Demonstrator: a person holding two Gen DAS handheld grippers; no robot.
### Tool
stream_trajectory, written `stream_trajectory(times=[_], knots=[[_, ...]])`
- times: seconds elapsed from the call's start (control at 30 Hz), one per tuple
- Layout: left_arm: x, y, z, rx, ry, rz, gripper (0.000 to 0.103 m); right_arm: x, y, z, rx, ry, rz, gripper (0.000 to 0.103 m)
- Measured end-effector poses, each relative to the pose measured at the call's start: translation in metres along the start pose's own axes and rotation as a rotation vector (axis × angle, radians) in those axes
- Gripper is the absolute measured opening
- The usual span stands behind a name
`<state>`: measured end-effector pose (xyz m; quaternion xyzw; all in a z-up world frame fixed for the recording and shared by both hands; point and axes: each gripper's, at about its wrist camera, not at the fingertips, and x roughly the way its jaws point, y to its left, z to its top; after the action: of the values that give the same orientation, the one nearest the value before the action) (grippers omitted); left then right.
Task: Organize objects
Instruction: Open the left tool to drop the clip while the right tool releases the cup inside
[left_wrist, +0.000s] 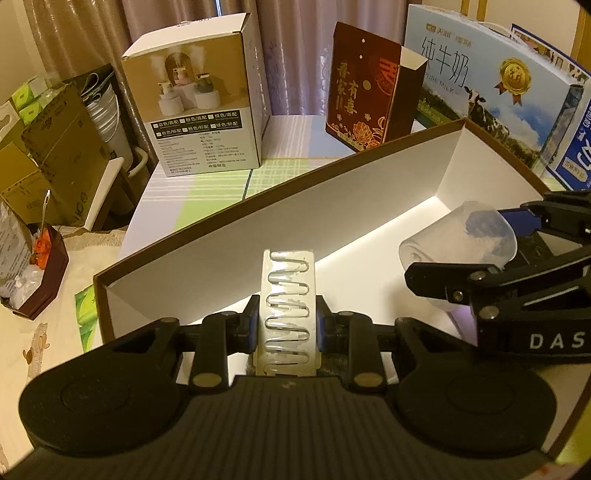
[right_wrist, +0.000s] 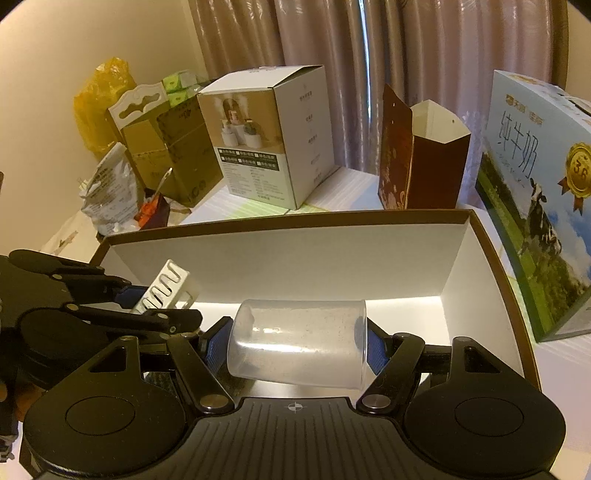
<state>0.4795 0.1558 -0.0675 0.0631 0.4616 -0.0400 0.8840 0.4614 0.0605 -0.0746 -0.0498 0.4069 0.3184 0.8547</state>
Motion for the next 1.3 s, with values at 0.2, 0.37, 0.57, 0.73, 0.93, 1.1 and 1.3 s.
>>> stream_trajectory(times=[0.2, 0.37, 0.57, 0.73, 0.93, 1.1, 1.3], knots=[[0.004, 0.001, 0.002, 0.007, -0.010, 0.014, 0.038, 0.005, -0.001, 0.002, -0.001, 0.003, -0.003, 0.069], [0.003, 0.005, 0.000, 0.005, -0.009, 0.022, 0.056, 0.008, -0.001, 0.003, 0.000, 0.004, -0.003, 0.069], [-0.001, 0.011, -0.002, -0.004, -0.008, 0.036, 0.067, 0.009, 0.003, 0.004, -0.012, -0.017, 0.003, 0.069], [-0.010, 0.013, -0.005, -0.018, -0.014, 0.034, 0.078, 0.004, 0.000, 0.003, -0.008, -0.019, 0.002, 0.070], [-0.025, 0.012, -0.012, -0.023, -0.023, 0.021, 0.083, -0.018, -0.005, -0.004, -0.003, -0.037, 0.011, 0.076], [-0.041, 0.009, -0.019, -0.027, -0.035, 0.007, 0.085, -0.042, -0.009, -0.012, 0.013, -0.061, 0.011, 0.082], [-0.066, 0.003, -0.027, -0.040, -0.058, -0.012, 0.086, -0.072, -0.010, -0.024, 0.037, -0.094, 0.010, 0.089]])
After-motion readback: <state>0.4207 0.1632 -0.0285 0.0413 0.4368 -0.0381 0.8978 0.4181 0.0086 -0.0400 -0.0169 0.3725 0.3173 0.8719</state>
